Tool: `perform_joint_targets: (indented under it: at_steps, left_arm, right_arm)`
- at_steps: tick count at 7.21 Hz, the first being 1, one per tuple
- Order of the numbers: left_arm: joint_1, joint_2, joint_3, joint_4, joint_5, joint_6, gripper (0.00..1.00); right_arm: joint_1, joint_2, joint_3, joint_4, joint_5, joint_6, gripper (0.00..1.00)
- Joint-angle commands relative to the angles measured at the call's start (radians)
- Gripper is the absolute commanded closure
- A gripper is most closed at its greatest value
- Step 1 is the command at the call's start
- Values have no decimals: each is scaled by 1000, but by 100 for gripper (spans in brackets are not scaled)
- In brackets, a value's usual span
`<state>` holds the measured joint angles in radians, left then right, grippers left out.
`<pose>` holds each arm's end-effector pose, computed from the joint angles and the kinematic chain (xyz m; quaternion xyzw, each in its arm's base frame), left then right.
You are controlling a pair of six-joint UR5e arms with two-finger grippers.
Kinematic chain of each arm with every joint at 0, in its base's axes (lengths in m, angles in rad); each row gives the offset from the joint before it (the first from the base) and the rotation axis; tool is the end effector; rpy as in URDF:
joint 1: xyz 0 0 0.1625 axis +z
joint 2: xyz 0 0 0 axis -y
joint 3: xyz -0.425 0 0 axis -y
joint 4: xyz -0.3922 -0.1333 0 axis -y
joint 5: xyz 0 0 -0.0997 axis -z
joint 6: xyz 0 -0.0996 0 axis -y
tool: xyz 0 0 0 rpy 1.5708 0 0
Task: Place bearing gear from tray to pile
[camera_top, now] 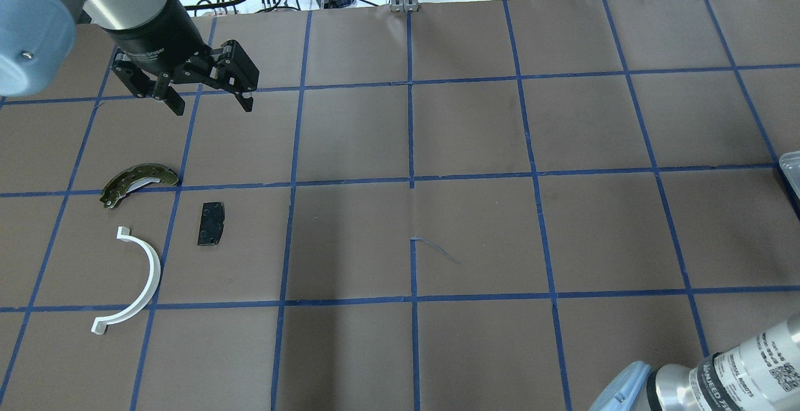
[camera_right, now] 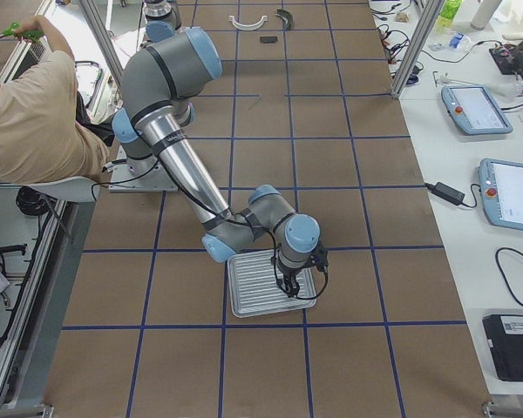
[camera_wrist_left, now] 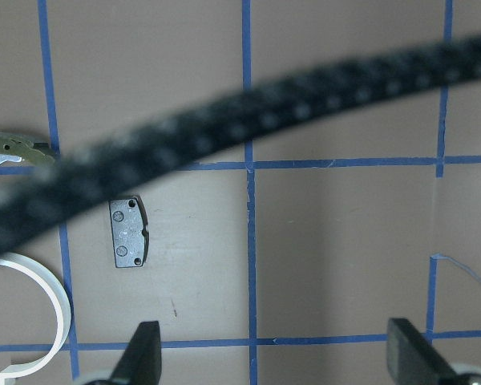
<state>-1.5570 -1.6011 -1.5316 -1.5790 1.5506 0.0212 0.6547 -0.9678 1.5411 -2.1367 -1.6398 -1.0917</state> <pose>-0.1283 -0.5066 0.4913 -0.0037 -0.9999 0.0005 0.0101 -0.4541 -0.5080 0.1997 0.0878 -0.9955 -0.0311 0.0154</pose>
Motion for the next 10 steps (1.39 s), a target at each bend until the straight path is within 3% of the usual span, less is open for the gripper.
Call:
perform_joint_targets:
  at_steps: [1, 4, 7, 9, 10]
  left_arm:
    - [0, -3, 2, 1, -1, 0, 0]
    - [0, -3, 1, -1, 0, 0, 0]
    - [0, -2, 1, 1, 0, 0, 0]
    - [0, -2, 1, -1, 0, 0, 0]
    - [0, -2, 1, 1, 0, 0, 0]
  right_arm:
    - [0, 9, 7, -6, -2, -1, 20]
    - [-6, 21, 7, -8, 0, -1, 27]
    - [-10, 23, 8, -2, -2, -1, 48]
    - [-27, 23, 8, 0, 0, -2, 52]
    - [-27, 23, 8, 0, 0, -14, 67]
